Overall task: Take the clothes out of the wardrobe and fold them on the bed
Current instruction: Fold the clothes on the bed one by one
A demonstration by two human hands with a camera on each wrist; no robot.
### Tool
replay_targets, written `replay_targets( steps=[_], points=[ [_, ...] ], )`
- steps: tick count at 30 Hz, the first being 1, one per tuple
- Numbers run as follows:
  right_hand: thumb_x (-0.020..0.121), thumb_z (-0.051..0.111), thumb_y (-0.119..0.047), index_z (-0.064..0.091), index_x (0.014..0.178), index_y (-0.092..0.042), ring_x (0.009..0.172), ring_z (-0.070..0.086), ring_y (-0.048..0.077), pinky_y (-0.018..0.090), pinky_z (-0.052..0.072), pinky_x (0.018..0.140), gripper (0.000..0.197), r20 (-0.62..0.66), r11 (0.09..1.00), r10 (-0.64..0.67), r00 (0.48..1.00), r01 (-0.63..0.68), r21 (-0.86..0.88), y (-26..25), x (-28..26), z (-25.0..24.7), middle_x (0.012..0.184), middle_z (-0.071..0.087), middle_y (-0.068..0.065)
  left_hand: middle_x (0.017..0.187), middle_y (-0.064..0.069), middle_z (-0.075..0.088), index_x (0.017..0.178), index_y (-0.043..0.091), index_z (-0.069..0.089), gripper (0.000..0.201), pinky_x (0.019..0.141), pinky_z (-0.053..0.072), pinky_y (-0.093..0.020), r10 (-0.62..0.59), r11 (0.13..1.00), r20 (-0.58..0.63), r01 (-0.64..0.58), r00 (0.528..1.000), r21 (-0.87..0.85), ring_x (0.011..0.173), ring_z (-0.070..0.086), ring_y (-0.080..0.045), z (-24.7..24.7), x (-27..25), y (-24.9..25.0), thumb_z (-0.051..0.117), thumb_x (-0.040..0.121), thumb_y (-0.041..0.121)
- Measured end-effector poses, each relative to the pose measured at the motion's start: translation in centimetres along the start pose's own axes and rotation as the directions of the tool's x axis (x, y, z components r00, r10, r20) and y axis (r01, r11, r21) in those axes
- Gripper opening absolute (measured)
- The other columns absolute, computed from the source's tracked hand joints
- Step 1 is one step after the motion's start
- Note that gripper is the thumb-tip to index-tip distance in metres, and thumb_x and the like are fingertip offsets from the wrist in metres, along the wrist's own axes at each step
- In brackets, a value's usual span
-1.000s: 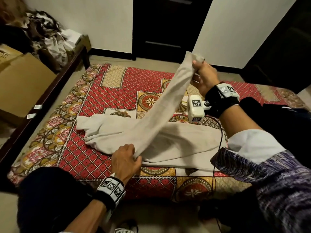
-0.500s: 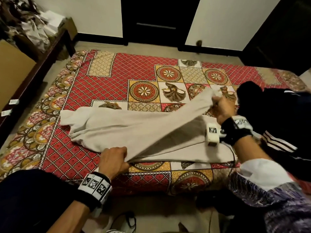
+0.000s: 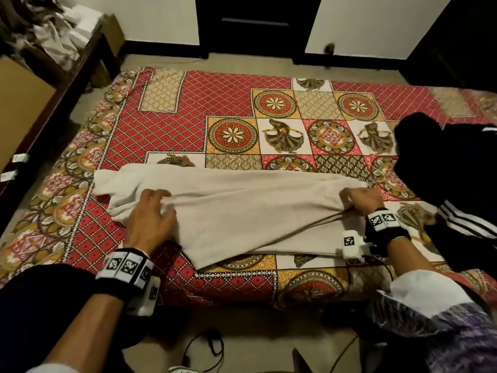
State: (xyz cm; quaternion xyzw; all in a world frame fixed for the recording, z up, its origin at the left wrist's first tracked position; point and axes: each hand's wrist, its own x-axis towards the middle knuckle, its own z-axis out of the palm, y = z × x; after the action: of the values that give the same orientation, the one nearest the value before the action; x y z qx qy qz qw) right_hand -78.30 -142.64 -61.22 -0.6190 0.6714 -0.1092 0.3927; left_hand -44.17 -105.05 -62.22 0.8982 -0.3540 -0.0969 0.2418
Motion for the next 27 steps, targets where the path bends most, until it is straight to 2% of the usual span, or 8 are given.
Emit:
replay_targets(
  steps=[5, 9, 13, 18, 20, 23, 25, 27],
  points=[
    [0.069, 0.068, -0.011, 0.076, 0.07, -0.007, 0.067, 0.062, 0.028, 0.041, 0.058, 0.067, 0.009, -0.084, 0.995, -0.079, 0.993, 0.075, -0.058, 0.6, 0.4, 0.4, 0.064, 0.069, 0.009, 0.118, -0.019, 0.069, 0.118, 0.017, 0.067, 0.03, 0.084, 0.05, -0.044, -0.149, 0.979, 0.178, 0.12, 0.973, 0.164, 0.105, 0.064, -0.04, 0.4, 2.6, -1.7, 0.061, 0.09, 0.023],
    [0.074, 0.063, -0.013, 0.074, 0.075, -0.006, 0.067, 0.06, 0.028, 0.038, 0.054, 0.067, 0.013, -0.158, 0.992, -0.122, 0.98, 0.124, 0.007, 0.7, 1.1, 0.2, 0.065, 0.066, 0.009, 0.108, -0.021, 0.071, 0.105, 0.012, 0.072, 0.019, 0.081, 0.051, -0.044, -0.1, 0.991, 0.086, 0.092, 0.991, 0.092, 0.096, 0.065, -0.04, 0.2, 3.6, -2.0, 0.061, 0.091, 0.02],
    [0.084, 0.064, -0.022, 0.078, 0.093, -0.012, 0.085, 0.067, 0.034, 0.036, 0.052, 0.076, 0.02, -0.224, 0.988, -0.146, 0.964, 0.131, -0.083, 0.9, 1.7, 0.4, 0.085, 0.073, 0.012, 0.101, -0.022, 0.063, 0.105, 0.008, 0.071, 0.018, 0.084, 0.05, -0.049, -0.062, 0.994, -0.097, 0.07, 0.993, 0.083, 0.096, 0.061, -0.044, 0.9, 4.1, -2.0, 0.062, 0.093, 0.018],
    [0.088, 0.062, -0.014, 0.07, 0.122, -0.012, 0.103, 0.066, 0.041, 0.045, 0.054, 0.092, 0.035, -0.182, 0.884, -0.276, 0.944, 0.175, -0.434, 1.4, 0.4, 1.5, 0.108, 0.073, 0.024, 0.103, -0.022, 0.058, 0.1, 0.007, 0.068, 0.016, 0.069, 0.053, -0.052, -0.088, 0.973, -0.041, 0.094, 0.995, 0.211, 0.089, 0.06, -0.046, 2.7, 3.1, -2.1, 0.065, 0.088, 0.016],
    [0.088, 0.063, -0.006, 0.062, 0.133, -0.006, 0.107, 0.064, 0.041, 0.047, 0.053, 0.093, 0.045, -0.172, 0.787, -0.423, 0.89, 0.267, -0.557, 1.4, -0.2, 1.8, 0.118, 0.067, 0.024, 0.108, -0.022, 0.054, 0.106, 0.006, 0.066, 0.021, 0.062, 0.052, -0.05, -0.04, 0.97, -0.071, 0.056, 0.997, 0.236, 0.088, 0.059, -0.045, 3.0, 2.9, -1.8, 0.066, 0.086, 0.015],
    [0.095, 0.064, -0.014, 0.057, 0.137, -0.004, 0.117, 0.061, 0.038, 0.051, 0.053, 0.098, 0.044, -0.036, 0.576, -0.672, 0.739, 0.493, -0.652, 1.4, -1.0, 2.6, 0.134, 0.06, 0.022, 0.127, -0.018, 0.054, 0.124, 0.01, 0.063, 0.037, 0.077, 0.052, -0.049, 0.227, 0.958, -0.078, -0.208, 0.971, 0.195, 0.106, 0.056, -0.037, 3.3, 2.2, 0.2, 0.061, 0.093, 0.031],
    [0.097, 0.059, -0.024, 0.057, 0.135, -0.012, 0.125, 0.055, 0.034, 0.057, 0.052, 0.098, 0.039, 0.13, 0.497, -0.625, 0.77, 0.521, -0.694, 1.8, -1.4, 3.4, 0.139, 0.056, 0.015, 0.146, -0.012, 0.046, 0.14, 0.02, 0.053, 0.055, 0.098, 0.047, -0.052, 0.327, 0.93, 0.103, -0.34, 0.939, 0.142, 0.128, 0.048, -0.029, 4.3, 1.1, 1.7, 0.046, 0.097, 0.054],
    [0.098, 0.053, -0.027, 0.054, 0.135, -0.019, 0.13, 0.049, 0.033, 0.058, 0.049, 0.097, 0.039, 0.231, 0.504, -0.47, 0.852, 0.474, -0.722, 2.3, -1.7, 3.9, 0.142, 0.05, 0.008, 0.166, -0.003, 0.019, 0.155, 0.033, 0.031, 0.073, 0.117, 0.025, -0.06, 0.266, 0.919, 0.332, -0.342, 0.905, 0.196, 0.151, 0.022, -0.023, 5.9, 0.0, 1.7, 0.024, 0.094, 0.073]
  ],
)
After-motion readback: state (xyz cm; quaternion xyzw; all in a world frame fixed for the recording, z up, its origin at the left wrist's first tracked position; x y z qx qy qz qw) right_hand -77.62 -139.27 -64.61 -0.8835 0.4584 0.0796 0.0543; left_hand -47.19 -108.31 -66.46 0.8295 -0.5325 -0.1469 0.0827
